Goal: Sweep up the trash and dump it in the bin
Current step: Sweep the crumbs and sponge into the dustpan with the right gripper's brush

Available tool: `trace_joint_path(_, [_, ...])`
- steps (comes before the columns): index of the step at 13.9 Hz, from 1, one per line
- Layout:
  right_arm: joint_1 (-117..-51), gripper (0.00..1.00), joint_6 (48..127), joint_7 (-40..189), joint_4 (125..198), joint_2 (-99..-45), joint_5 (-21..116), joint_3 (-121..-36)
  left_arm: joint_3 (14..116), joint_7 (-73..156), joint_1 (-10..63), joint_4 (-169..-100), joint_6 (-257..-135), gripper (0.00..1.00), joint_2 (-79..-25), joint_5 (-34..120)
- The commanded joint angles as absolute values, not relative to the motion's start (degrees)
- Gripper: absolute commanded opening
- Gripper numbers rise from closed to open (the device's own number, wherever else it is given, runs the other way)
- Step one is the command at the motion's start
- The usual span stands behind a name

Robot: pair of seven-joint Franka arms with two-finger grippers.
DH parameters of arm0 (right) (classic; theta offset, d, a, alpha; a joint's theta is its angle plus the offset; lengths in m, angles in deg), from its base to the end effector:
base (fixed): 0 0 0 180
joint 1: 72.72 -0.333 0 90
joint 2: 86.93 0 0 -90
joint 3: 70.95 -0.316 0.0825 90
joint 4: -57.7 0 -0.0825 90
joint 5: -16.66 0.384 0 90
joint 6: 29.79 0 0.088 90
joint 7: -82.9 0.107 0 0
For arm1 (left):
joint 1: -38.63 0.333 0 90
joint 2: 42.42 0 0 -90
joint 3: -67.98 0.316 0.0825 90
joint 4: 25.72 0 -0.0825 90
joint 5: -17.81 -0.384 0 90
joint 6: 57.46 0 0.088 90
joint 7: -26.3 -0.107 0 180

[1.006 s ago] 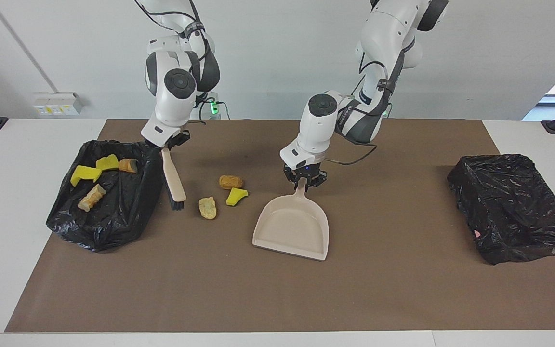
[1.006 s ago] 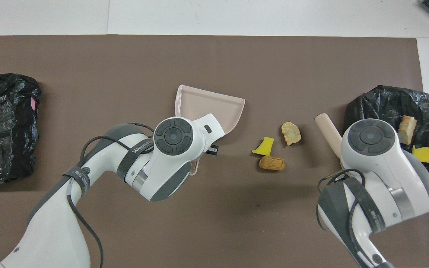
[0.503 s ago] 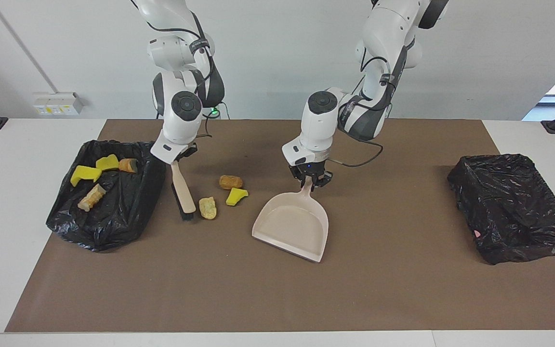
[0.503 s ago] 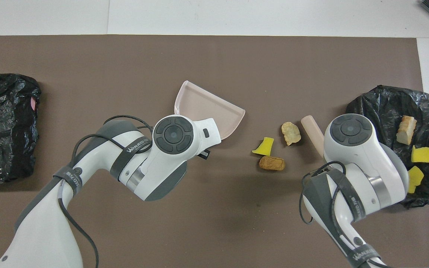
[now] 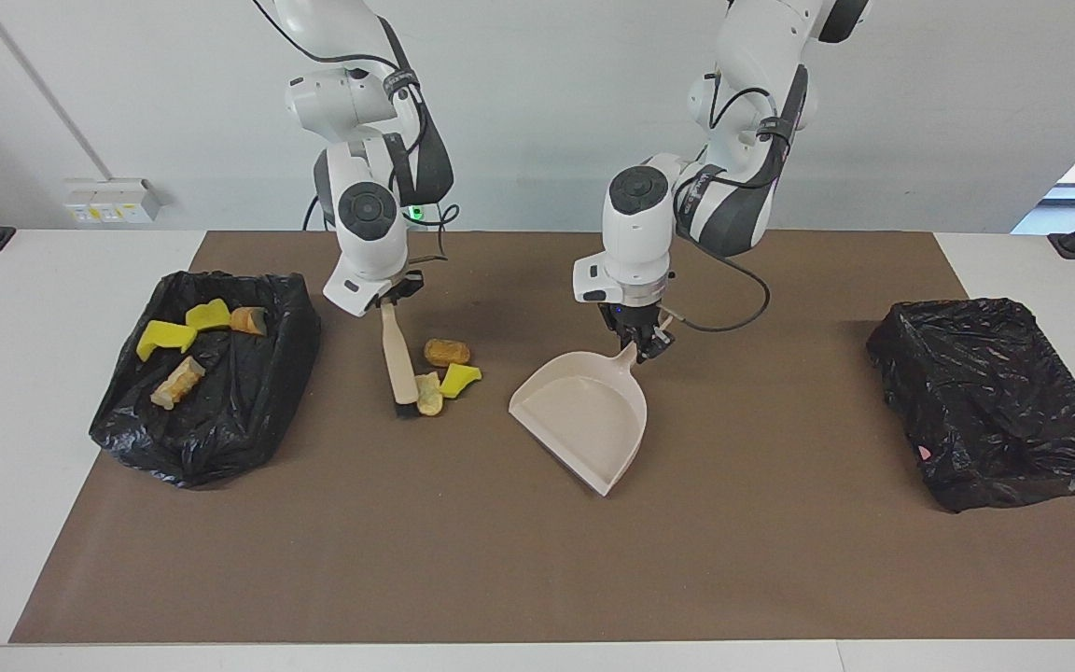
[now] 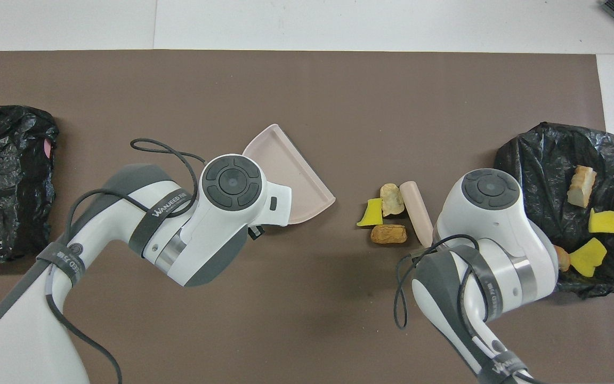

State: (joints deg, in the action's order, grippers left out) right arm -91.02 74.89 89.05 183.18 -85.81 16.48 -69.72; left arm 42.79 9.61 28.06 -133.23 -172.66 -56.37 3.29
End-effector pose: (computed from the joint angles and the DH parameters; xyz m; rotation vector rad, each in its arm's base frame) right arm 0.4664 0.1430 0.3525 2.9946 0.2882 -0.5697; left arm 0.5048 -0.3297 0.3871 -2.6200 1.4761 0.0897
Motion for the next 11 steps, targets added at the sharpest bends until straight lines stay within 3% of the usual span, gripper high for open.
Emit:
trace_joint_path(1, [-92.58,0.00,74.10,94.74,182.69,-86.41,19.74,-69.81,42.49,-2.48,28.52,-134.35,-170.75,0.00,-54.99,2.34])
trace_joint_path(4, [-91.71,0.00,72.96,103.96,182.42,-87.63,18.08,-68.76,42.23,-18.20,28.08,-135.05,-171.97,0.00,-54.64,2.34])
trace_joint_path(7, [-88.37,0.00,72.86,106.10,184.52,-89.21,13.68,-69.46,41.53,-19.93,27.73,-137.76,-172.42,0.00,-52.98,2.34])
trace_joint_path(11, [-91.96,0.00,75.67,106.98,189.10,-90.98,13.76,-69.63,40.91,-17.57,27.73,-140.41,-175.40,0.00,-51.91,2.78])
